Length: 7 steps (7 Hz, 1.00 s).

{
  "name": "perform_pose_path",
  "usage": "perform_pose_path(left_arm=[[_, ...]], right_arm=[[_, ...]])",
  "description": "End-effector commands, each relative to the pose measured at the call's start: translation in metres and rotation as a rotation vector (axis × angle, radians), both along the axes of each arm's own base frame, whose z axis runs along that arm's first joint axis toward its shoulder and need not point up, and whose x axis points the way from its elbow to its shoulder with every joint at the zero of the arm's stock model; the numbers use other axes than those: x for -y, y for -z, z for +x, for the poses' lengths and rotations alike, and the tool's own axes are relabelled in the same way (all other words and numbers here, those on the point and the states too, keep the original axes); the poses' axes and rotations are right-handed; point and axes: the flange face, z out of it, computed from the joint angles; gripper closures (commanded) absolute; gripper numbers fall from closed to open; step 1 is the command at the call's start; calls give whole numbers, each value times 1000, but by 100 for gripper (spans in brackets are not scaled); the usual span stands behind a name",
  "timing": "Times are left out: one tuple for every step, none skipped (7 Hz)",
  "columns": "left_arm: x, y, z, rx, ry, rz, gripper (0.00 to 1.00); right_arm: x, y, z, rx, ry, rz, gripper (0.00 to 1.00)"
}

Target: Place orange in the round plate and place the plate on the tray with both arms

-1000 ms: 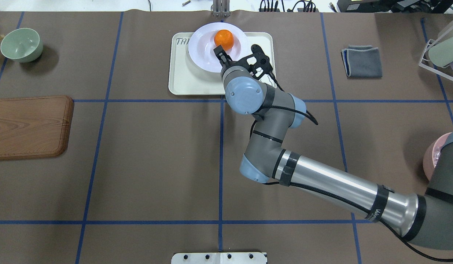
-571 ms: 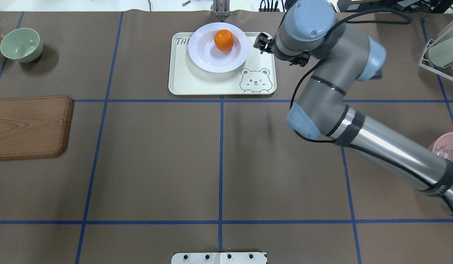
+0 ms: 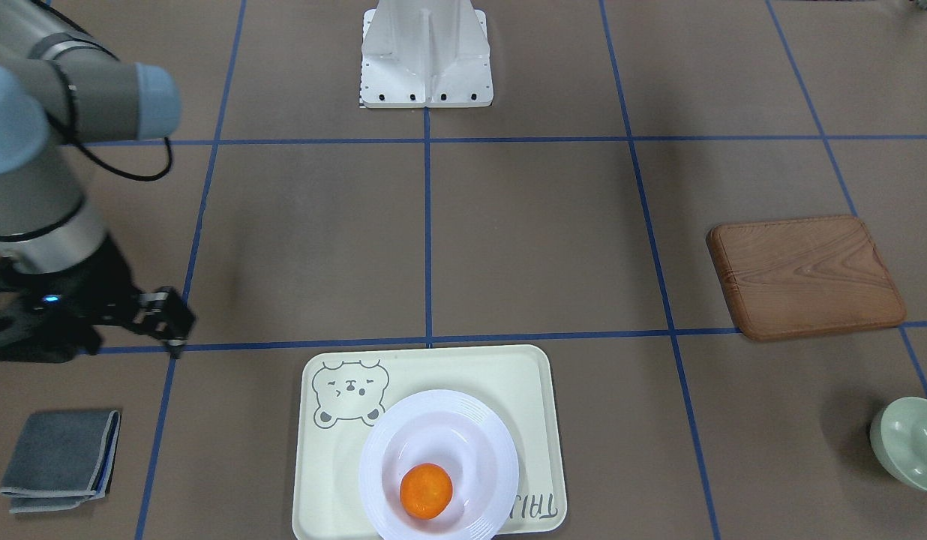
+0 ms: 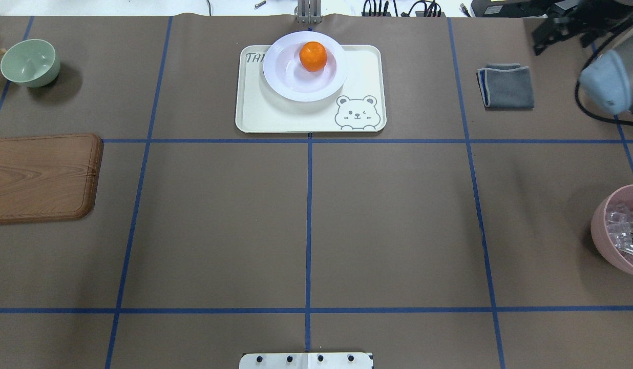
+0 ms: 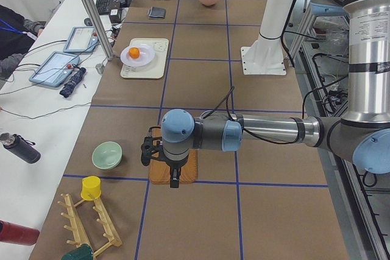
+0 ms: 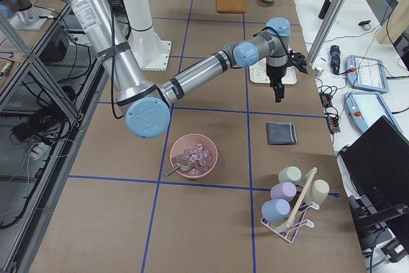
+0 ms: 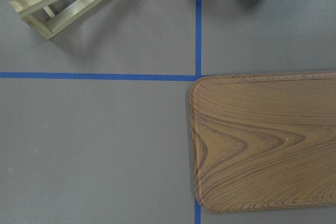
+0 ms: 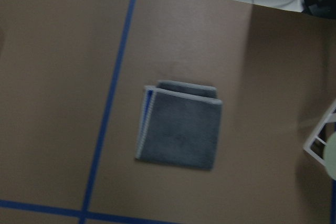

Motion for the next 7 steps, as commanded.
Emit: perform_pose_path(left_arm=[[-6, -8, 0, -1, 5, -28, 2], [-11, -5, -1, -13, 4, -10, 2], [-24, -7, 2, -12, -1, -15, 2], [-37, -17, 3, -16, -1, -41, 2], [-41, -15, 1, -15, 4, -40, 2], [-45, -14, 2, -13, 4, -38, 2], [-45, -13, 1, -7, 4, -36, 2]], right_arm=[[-40, -94, 106, 28, 77, -10, 0], [-62, -129, 134, 20, 58, -44, 0], [-97, -171, 143, 8, 47, -107, 0], [-123, -190, 150, 2, 36, -143, 0], [-143, -196, 155, 4, 29, -155, 0], [-151, -197, 165, 15, 8, -159, 0], [-156, -190, 182, 37, -26, -155, 0]])
